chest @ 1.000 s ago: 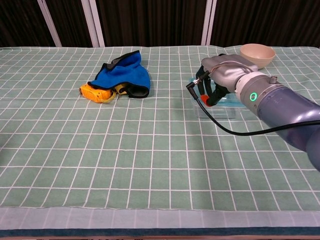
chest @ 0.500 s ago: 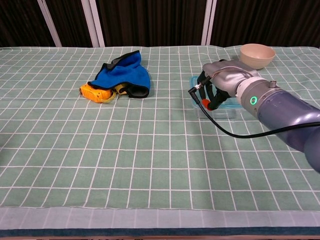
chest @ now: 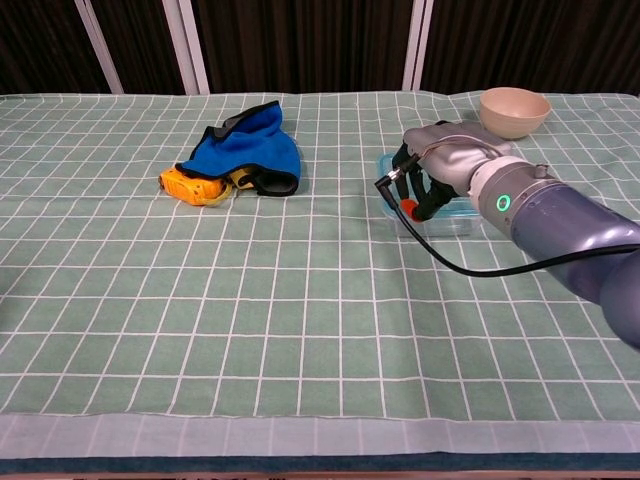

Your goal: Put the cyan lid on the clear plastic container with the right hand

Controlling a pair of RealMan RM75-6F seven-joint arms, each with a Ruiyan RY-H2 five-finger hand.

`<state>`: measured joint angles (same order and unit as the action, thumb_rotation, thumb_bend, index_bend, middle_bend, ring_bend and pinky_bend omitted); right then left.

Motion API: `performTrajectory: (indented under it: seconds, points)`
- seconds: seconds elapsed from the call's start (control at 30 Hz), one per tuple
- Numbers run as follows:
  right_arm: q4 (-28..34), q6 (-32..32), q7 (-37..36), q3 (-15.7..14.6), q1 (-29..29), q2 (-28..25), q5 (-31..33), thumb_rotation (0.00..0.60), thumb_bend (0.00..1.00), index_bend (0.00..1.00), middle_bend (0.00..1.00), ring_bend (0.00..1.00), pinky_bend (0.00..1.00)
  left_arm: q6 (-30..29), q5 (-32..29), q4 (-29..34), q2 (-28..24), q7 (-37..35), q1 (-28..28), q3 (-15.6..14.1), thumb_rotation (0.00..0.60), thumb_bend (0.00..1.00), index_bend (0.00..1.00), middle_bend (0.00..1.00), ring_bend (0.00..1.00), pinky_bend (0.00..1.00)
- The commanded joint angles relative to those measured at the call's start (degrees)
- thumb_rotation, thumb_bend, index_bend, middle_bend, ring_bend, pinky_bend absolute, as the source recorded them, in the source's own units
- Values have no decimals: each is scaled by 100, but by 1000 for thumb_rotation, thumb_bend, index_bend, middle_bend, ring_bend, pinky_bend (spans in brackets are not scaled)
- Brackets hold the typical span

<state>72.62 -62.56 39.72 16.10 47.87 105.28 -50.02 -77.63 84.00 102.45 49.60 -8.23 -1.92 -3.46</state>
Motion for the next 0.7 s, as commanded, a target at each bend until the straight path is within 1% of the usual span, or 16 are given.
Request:
performTrajectory:
  seconds: [0.03, 0.23, 0.37, 0.5, 0.7]
  points:
    - [49, -39, -25, 62, 24, -40, -48, 600, 480, 695, 565, 249, 0, -1, -2, 1, 1, -4, 1, 1, 600, 519, 144, 0, 0, 0]
    - [92, -98, 6, 277, 126, -155, -54, 600, 480, 695, 565, 249, 0, 5, -7, 5, -1, -6, 0, 0, 600, 519, 145, 0, 0, 0]
    - [-25, -17, 26, 434, 234, -203, 52, 600, 480, 695, 565, 249, 0, 11, -5, 7, -8, -6, -1, -3, 600, 519, 146, 0, 0, 0]
    - [-328, 162, -10, 561, 387, -153, 171, 600, 480, 695, 565, 249, 0, 1, 7, -4, 1, 37, 1, -8, 600, 519, 146, 0, 0, 0]
    - [-840, 447, -189, 653, 595, 19, 252, 600, 480, 695, 565, 248, 0, 24, -64, 28, 3, 53, -2, 8, 600, 519, 146, 0, 0, 0]
